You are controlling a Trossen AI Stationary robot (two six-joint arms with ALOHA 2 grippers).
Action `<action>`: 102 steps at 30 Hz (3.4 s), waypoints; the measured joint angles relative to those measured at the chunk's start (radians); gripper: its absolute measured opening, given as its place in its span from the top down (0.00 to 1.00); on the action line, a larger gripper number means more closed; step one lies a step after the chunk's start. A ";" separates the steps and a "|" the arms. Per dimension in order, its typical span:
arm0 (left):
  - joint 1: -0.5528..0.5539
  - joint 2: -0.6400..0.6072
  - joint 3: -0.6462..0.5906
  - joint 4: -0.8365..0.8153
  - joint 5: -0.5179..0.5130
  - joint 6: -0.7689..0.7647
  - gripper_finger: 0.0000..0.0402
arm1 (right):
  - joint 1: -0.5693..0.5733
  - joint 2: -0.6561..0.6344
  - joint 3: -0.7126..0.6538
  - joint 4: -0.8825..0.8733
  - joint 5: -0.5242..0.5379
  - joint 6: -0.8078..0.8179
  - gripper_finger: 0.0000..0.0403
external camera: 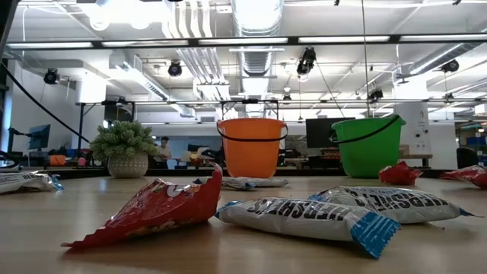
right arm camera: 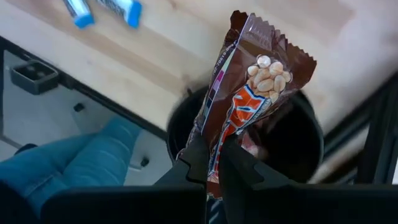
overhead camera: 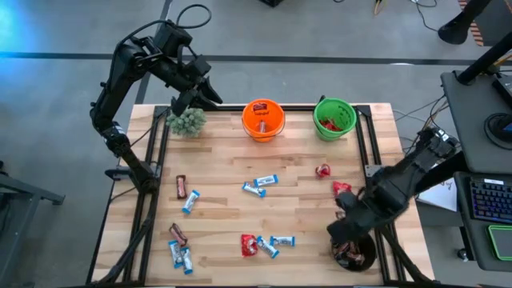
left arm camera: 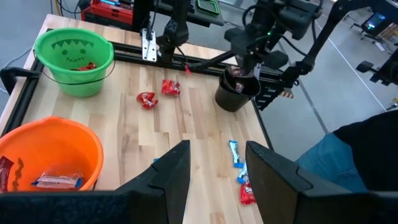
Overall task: Organize candy in baskets
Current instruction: Put the brown chocolate bar into the black bucket, then put the white chocolate bar into the orange bucket
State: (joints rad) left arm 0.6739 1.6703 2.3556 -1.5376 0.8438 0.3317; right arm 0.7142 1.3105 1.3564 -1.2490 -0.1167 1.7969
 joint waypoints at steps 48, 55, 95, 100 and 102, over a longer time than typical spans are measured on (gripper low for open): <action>0.000 0.000 0.000 0.002 -0.112 -0.039 0.66 | 0.204 0.035 -0.044 0.080 0.004 0.088 0.66; -0.008 0.000 0.000 0.002 -0.107 -0.118 0.66 | 0.204 0.035 -0.044 0.057 0.015 0.051 0.59; -0.485 0.006 -0.018 -0.014 -0.590 -0.354 0.42 | 0.093 0.026 -0.034 -0.101 0.681 -0.248 0.58; -0.555 0.042 -0.019 -0.004 -0.599 -0.462 0.42 | 0.077 -0.002 0.024 -0.101 0.786 -0.360 0.58; -0.581 0.067 -0.019 0.000 -0.599 -0.493 0.42 | 0.077 -0.013 0.055 -0.101 0.825 -0.407 0.58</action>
State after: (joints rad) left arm 0.0932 1.7368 2.3363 -1.5375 0.2443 -0.1617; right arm 0.7912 1.2980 1.4117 -1.3504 0.7083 1.3900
